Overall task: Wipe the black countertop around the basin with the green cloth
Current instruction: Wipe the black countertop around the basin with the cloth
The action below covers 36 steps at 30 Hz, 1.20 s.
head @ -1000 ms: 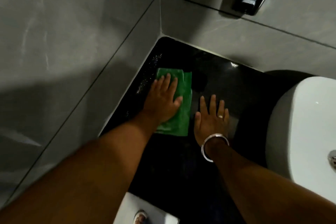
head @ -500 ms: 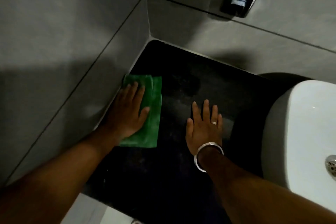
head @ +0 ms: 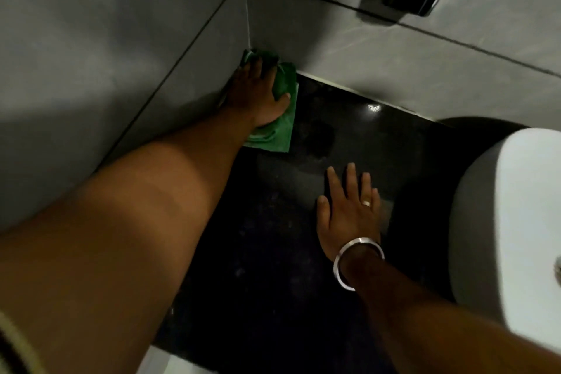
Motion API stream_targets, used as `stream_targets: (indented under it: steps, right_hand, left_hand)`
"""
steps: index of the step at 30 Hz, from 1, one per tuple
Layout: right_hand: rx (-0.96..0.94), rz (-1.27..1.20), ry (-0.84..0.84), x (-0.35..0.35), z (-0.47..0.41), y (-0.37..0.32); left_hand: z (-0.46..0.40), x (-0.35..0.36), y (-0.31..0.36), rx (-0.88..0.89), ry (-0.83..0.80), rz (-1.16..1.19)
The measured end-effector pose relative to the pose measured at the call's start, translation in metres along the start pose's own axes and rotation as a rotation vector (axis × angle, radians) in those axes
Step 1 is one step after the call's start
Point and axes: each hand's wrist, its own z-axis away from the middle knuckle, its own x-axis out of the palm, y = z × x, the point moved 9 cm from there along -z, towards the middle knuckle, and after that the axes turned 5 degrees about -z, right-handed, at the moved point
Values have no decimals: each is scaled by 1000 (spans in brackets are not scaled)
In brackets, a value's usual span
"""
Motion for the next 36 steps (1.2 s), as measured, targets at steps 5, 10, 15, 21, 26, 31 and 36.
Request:
stream_targets:
  steps: [5, 10, 15, 21, 26, 31, 36]
  right_hand:
    - [-13, 24, 10, -5, 3, -5]
    - [-4, 10, -16, -5, 4, -6]
    - [-21, -7, -31, -10, 5, -11]
    - [-35, -7, -18, -11, 7, -11]
    - [-46, -12, 26, -7, 6, -10]
    - [-66, -2, 31, -5, 4, -11]
    - [-46, -20, 24, -7, 4, -7]
  left_hand:
    - [116, 9, -26, -8, 34, 33]
    - [367, 63, -84, -39, 6, -14]
    - [365, 71, -73, -195, 43, -23]
    - [280, 57, -29, -231, 92, -8]
    - [359, 64, -78, -145, 104, -14]
    - [382, 68, -77, -140, 76, -76]
    - [394, 94, 64, 116, 216, 33]
